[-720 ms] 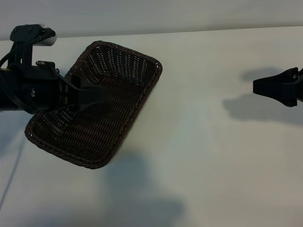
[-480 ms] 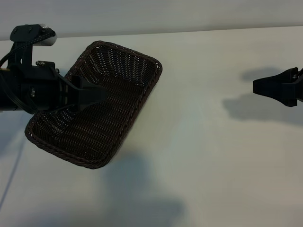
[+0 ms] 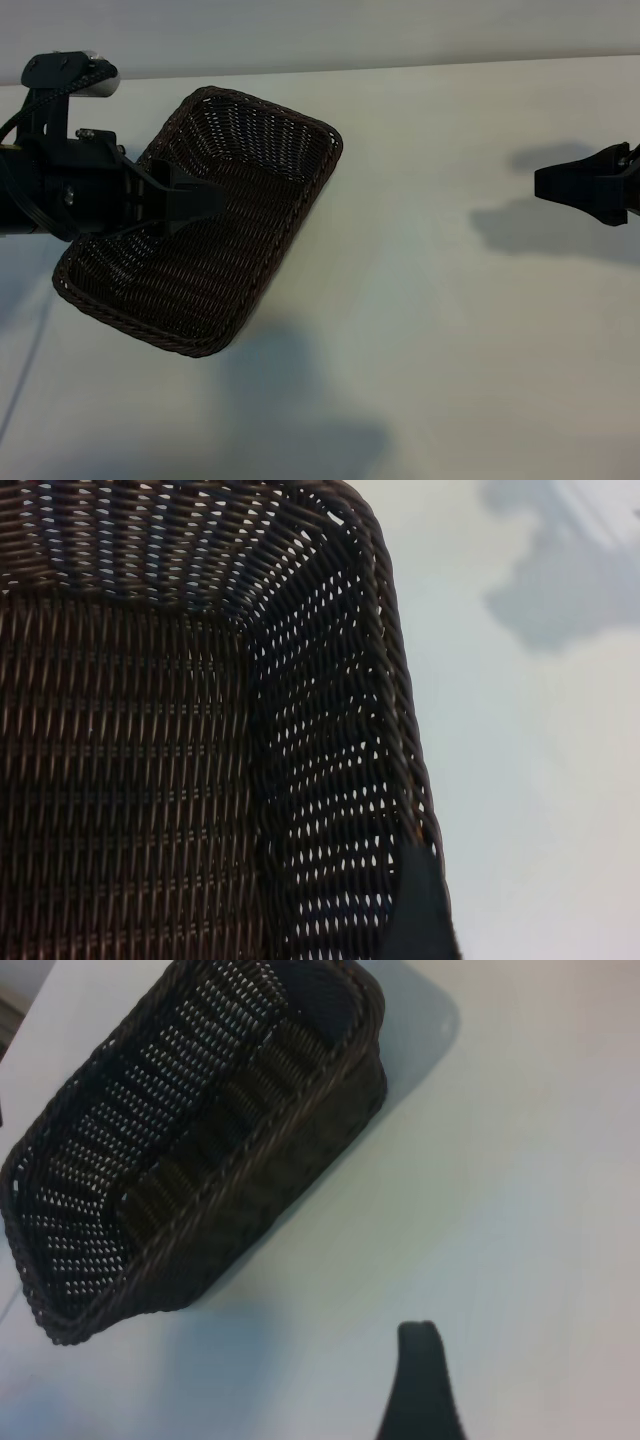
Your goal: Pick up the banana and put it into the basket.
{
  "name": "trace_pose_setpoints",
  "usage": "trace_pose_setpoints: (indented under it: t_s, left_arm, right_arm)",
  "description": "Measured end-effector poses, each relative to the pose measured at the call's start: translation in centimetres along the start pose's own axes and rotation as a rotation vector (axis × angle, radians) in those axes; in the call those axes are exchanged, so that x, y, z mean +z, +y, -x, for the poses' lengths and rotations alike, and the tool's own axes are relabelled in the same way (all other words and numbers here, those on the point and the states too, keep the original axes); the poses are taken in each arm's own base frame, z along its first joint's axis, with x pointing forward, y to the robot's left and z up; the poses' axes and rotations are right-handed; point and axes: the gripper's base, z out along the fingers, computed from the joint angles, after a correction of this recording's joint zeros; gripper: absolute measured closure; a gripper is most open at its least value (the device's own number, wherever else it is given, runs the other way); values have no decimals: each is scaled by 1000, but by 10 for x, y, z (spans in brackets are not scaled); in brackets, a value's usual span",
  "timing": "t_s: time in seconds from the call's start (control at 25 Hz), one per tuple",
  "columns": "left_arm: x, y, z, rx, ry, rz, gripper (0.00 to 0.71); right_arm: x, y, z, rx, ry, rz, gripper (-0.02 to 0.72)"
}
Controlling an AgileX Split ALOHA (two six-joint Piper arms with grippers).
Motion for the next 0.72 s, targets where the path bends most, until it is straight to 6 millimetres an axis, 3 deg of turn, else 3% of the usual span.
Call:
trace_pose_setpoints:
  t_s: [0.32,0.48,0.72]
  left_arm:
    - [-3,-4,-1,-31,16,-23,150]
    - [-25,-18,2,-75,39,-40,150]
    - [-60,-22,-3,-285,26,142,150]
  right_arm:
    - [0,0,0,0,0,0,162]
    - [0,0,0,0,0,0,162]
    - [0,0,0,0,0,0,162]
